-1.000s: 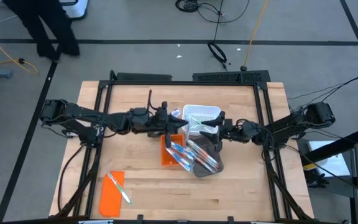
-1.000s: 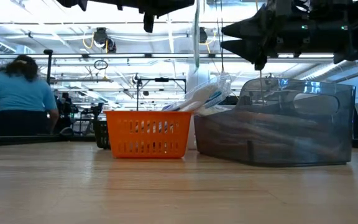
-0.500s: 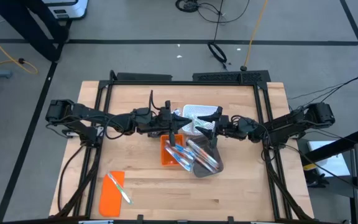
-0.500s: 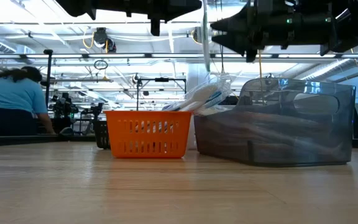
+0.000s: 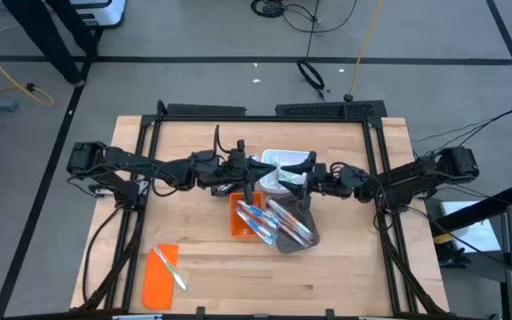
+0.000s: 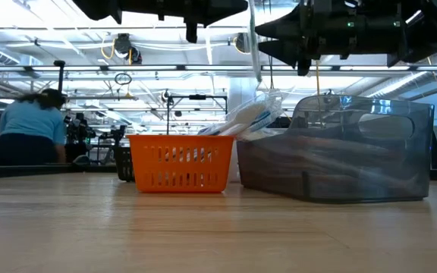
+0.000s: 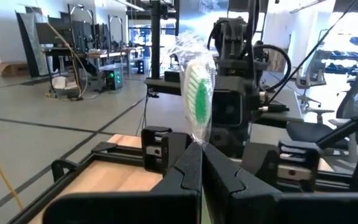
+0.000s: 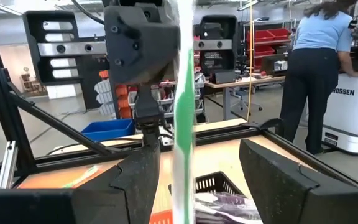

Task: Pick & Place Toothbrushes
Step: Put the green toothbrush into the white bin

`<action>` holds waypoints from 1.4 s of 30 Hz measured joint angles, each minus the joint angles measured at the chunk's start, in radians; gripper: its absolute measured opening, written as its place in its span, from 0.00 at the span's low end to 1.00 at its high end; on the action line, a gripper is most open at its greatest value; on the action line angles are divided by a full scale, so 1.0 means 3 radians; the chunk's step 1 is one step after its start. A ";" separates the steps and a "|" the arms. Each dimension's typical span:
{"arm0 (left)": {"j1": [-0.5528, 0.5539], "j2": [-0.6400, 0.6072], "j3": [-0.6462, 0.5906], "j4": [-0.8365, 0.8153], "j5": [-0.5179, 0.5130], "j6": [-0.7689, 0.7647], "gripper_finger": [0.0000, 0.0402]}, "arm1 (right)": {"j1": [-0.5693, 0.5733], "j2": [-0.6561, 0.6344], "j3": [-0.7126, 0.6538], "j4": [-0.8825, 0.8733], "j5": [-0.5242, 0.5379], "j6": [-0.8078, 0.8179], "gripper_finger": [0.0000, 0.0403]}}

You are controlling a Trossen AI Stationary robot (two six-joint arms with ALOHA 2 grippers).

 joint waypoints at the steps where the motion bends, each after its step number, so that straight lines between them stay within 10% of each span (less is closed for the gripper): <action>1: 0.0001 0.0021 0.0009 0.0014 0.0000 0.0010 0.00 | 0.0001 0.0008 0.0030 -0.0026 -0.0001 -0.0003 0.53; 11: 0.0001 0.0067 0.0019 -0.0012 0.0000 0.0015 0.00 | -0.0022 0.0161 0.0171 -0.0127 0.0001 0.0022 0.49; 22: 0.0008 0.0060 0.0019 -0.0019 -0.0003 0.0047 0.00 | -0.0023 0.0160 0.0171 -0.0120 -0.0001 -0.0069 0.04; 42: 0.0007 0.0059 0.0014 -0.0092 -0.0156 0.0203 0.16 | -0.0117 0.0109 0.0171 -0.0307 0.0008 -0.0084 0.03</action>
